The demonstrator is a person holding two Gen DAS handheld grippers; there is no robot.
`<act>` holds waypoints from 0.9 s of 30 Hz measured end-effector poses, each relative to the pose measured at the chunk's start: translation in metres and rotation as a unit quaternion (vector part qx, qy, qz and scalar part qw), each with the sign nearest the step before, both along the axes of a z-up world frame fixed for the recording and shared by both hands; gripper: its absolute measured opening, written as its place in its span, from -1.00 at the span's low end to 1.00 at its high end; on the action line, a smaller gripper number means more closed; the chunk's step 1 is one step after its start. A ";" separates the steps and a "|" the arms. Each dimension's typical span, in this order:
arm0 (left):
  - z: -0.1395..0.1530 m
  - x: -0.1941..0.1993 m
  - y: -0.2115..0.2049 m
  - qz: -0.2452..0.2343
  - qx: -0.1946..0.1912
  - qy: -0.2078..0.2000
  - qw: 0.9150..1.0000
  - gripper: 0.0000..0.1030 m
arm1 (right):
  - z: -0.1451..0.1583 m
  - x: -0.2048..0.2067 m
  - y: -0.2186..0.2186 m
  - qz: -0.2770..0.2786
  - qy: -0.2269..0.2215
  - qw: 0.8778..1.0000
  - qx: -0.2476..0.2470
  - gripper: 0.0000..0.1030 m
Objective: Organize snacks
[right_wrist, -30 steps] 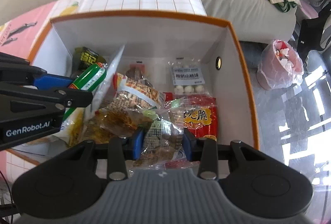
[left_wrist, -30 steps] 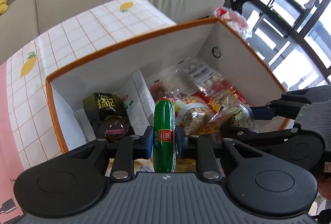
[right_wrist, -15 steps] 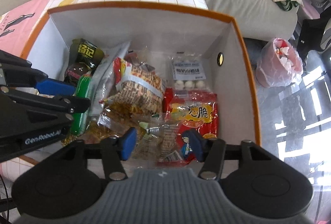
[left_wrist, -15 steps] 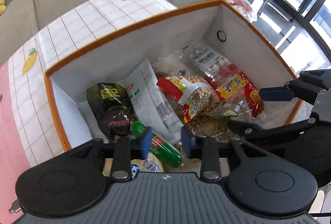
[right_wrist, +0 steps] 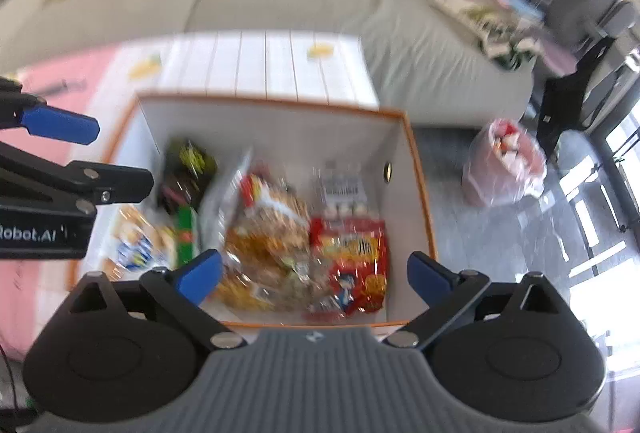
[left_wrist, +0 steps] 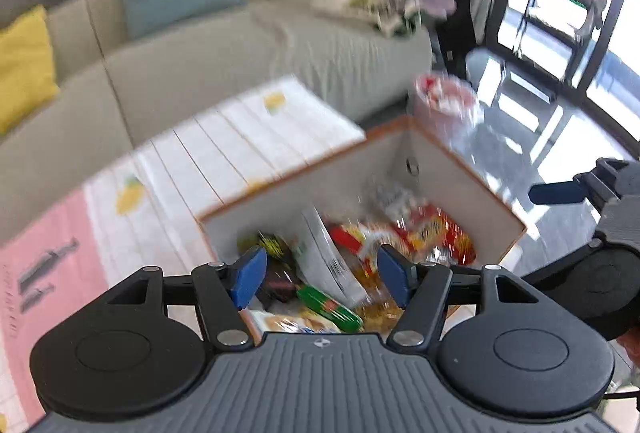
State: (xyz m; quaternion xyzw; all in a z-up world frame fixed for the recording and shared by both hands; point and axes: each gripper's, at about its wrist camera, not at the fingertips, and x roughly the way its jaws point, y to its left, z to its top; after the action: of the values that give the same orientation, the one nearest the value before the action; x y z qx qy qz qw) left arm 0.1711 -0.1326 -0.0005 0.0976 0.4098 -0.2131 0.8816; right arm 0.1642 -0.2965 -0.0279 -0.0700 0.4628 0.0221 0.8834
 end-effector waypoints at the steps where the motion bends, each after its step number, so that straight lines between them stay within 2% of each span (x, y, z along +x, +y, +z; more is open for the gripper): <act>1: 0.008 -0.009 0.004 0.002 -0.002 -0.017 1.000 0.46 | 0.008 -0.007 0.003 -0.002 -0.014 1.000 0.005 0.93; 5: 0.041 -0.047 0.022 0.000 -0.005 -0.098 0.995 0.51 | 0.041 -0.041 0.017 -0.007 -0.083 0.996 0.029 0.93; 8: 0.066 -0.076 0.039 0.019 -0.009 -0.150 0.988 0.58 | 0.059 -0.069 0.027 -0.010 -0.121 0.992 0.044 0.93; 11: 0.085 -0.101 0.056 0.045 -0.031 -0.183 0.982 0.61 | 0.077 -0.095 0.036 -0.014 -0.165 0.985 0.049 0.94; 15: 0.102 -0.132 0.076 0.091 -0.048 -0.230 0.968 0.71 | 0.098 -0.127 0.050 -0.022 -0.230 0.972 0.045 0.94; 18: 0.105 -0.152 0.086 0.120 -0.041 -0.254 0.959 0.71 | 0.109 -0.150 0.062 -0.020 -0.267 0.963 0.039 0.94; 22: 0.102 -0.182 0.087 0.144 0.006 -0.291 0.946 0.73 | 0.114 -0.181 0.077 -0.011 -0.305 0.952 0.031 0.94; 27: 0.094 -0.205 0.088 0.166 0.012 -0.278 0.946 0.81 | 0.105 -0.209 0.086 -0.010 -0.303 0.952 0.047 0.94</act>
State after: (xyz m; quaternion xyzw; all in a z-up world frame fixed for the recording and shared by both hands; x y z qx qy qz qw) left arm -0.0340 -0.0446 0.0940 0.0939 0.1614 -0.0227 0.9822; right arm -0.0447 -0.2102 0.0770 -0.0269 0.1726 0.0128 0.9845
